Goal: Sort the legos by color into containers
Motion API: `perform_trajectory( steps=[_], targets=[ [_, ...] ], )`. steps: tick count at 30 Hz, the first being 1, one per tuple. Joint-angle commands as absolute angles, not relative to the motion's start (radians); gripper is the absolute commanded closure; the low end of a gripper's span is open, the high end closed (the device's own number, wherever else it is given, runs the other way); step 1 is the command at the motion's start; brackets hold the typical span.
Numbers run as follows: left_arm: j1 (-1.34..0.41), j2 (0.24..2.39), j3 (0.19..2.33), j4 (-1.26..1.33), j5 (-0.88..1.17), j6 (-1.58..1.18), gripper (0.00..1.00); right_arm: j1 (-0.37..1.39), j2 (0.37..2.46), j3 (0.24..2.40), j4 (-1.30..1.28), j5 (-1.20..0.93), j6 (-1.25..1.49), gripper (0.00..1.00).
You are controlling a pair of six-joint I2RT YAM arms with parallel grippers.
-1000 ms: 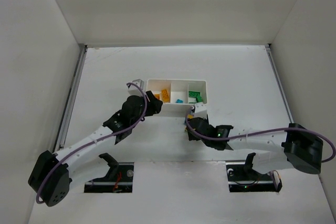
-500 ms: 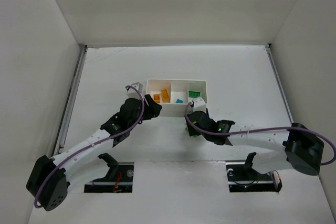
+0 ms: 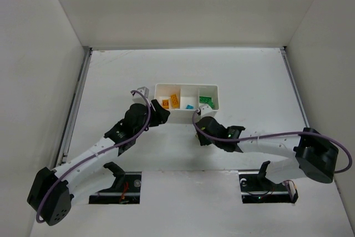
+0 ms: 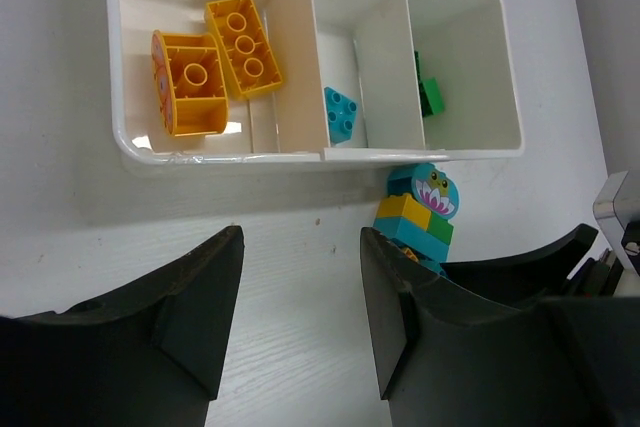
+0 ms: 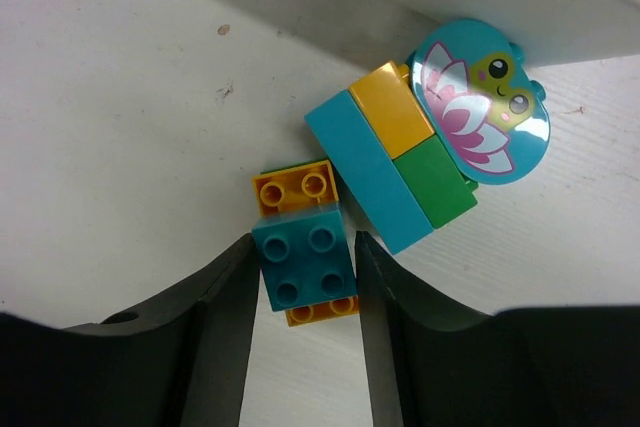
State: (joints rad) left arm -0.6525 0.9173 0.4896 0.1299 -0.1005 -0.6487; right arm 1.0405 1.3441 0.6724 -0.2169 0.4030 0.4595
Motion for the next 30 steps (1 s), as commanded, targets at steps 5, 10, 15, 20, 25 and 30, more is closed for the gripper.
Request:
perform_trajectory(
  steps=[5,10,15,20,25,30],
  targets=[
    [-0.657,0.885,0.48,0.152,-0.081,-0.673,0.53,1.038,1.302,0.692,-0.196,0.417,0.489,0.68],
    [-0.659,0.828,0.451,0.156,-0.058,-0.73,0.5,1.015,1.183,0.687,-0.151,0.4,0.525,0.72],
    [-0.65,0.744,0.362,0.285,-0.009,-0.85,0.46,0.986,1.111,0.68,-0.029,0.322,0.606,0.73],
    [-0.686,0.689,0.233,0.535,-0.017,-0.959,0.43,0.969,1.114,0.667,0.148,0.281,0.745,0.73],
    [-0.716,0.704,0.167,0.761,-0.032,-1.023,0.4,0.941,1.143,0.652,0.34,0.212,0.909,0.73],
    [-0.722,0.753,0.155,0.903,-0.04,-1.04,0.38,0.897,1.18,0.621,0.507,0.114,1.066,0.73]
  ],
)
